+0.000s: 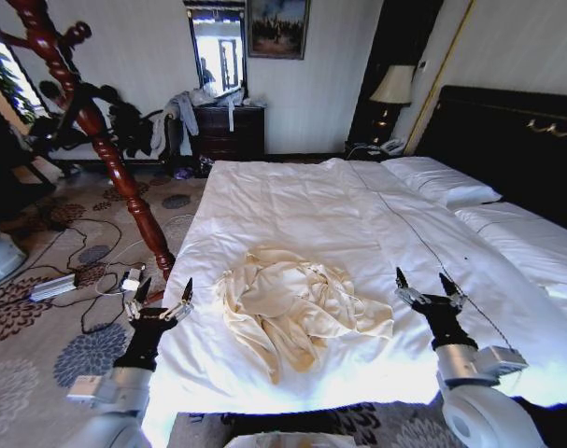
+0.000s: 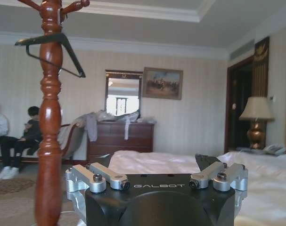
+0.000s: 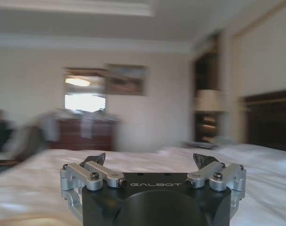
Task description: Pick up the clothes from the bed and hang them on the clothes hanger.
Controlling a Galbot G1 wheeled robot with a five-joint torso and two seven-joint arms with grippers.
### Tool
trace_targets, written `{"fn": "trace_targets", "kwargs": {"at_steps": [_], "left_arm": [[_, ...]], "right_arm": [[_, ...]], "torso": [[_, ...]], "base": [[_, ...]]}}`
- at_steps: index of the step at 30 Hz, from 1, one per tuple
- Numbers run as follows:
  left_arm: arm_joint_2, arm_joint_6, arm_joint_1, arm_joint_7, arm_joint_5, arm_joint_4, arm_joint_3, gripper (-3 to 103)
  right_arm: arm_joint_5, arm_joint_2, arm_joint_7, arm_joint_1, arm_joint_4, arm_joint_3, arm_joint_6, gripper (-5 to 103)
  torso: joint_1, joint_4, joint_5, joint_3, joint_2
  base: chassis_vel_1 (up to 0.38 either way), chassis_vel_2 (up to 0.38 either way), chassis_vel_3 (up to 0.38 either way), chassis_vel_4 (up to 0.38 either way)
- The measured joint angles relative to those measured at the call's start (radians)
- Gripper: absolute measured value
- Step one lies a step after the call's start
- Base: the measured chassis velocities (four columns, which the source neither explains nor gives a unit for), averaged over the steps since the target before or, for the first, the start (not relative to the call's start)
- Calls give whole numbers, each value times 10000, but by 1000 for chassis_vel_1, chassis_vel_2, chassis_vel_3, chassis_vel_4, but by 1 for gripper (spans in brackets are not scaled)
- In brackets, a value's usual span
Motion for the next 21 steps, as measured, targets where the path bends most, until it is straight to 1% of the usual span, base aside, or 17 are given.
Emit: {"fn": "trace_targets", "kwargs": {"at_steps": [1, 2, 3, 4, 5, 7, 8, 10, 11, 12, 13, 14, 15, 16, 17, 19, 21], "left_arm": [[6, -21, -36, -16, 83, 167, -51, 100], [6, -21, -36, -16, 83, 167, -51, 100], [28, -59, -79, -30, 159, 351, -94, 100], [37, -154, -125, -48, 256, 711, -126, 100], [-13, -197, -139, -48, 291, 904, -127, 100], [-42, -210, -144, -48, 312, 954, -126, 100], [-116, -236, -158, -64, 388, 1057, -126, 100], [-299, -244, -189, -186, 764, 1308, -123, 100], [-348, -240, -179, -234, 996, 1388, -129, 100], [-348, -240, -179, -234, 996, 1388, -129, 100], [-377, -240, -169, -258, 1159, 1443, -141, 100], [-418, -251, -145, -291, 1433, 1564, -177, 100], [-466, -342, -114, -319, 1782, 1766, -236, 100], [-496, -433, -101, -332, 1965, 1937, -267, 100], [-518, -491, -87, -346, 2058, 2086, -284, 100], [-534, -527, -78, -358, 2099, 2188, -287, 100], [-630, -609, -85, -439, 2156, 2517, -258, 100]], "right_arm": [[135, -161, -383, 27, -124, -109, 280, 100], [135, -161, -383, 27, -124, -109, 280, 100], [298, -353, -841, 52, -275, -233, 629, 100], [711, -764, -1492, 148, -576, -487, 1095, 100], [1078, -1102, -1774, 241, -756, -687, 1248, 100], [1199, -1213, -1826, 270, -808, -755, 1267, 100], [1465, -1478, -1871, 359, -936, -953, 1269, 100], [1946, -2058, -1253, 657, -1249, -1510, 752, 100], [2123, -2218, -648, 805, -1330, -1750, 314, 100], [2123, -2218, -648, 805, -1330, -1750, 314, 100], [2257, -2269, -241, 902, -1374, -1897, 16, 100], [2598, -2322, 425, 1074, -1435, -2157, -464, 100], [3195, -2283, 1227, 1341, -1518, -2500, -934, 100], [3598, -2183, 1718, 1549, -1551, -2718, -1224, 100], [3922, -2071, 2035, 1689, -1562, -2881, -1427, 100], [4188, -1975, 2283, 1790, -1562, -3007, -1594, 100], [5227, -1599, 3323, 2162, -1464, -3424, -2156, 100]], "torso": [[0, 2, 0, 0, 0], [0, 2, 0, 0, 0], [0, 5, 0, 0, 0], [1, 3, -3, 1, 0], [1, 1, -1, 1, 0], [1, 3, -2, 1, 0], [0, 5, 0, 0, -1], [1, 3, 0, 1, -1], [1, 4, -2, 1, -1], [1, 4, -2, 1, -1], [1, 5, -2, 1, -1], [1, 4, 0, 1, -1], [1, 1, 2, 0, -1], [1, 1, 0, 1, -1], [1, 2, 0, 1, -1], [1, 4, 1, 1, -1], [0, 1, -1, 0, 0]], "base": [[0, 0, 0, 0], [0, 0, 0, 0], [0, 0, 0, 0], [0, 0, 0, 0], [0, 0, 0, 0], [0, 0, 0, 0], [0, 0, 0, 0], [0, 0, 0, 0], [0, 0, 0, 0], [0, 0, 0, 0], [0, 0, 0, 0], [0, 0, 0, 0], [0, 0, 0, 0], [0, 0, 0, 0], [0, 0, 0, 0], [0, 0, 0, 0], [0, 0, 0, 0]]}}
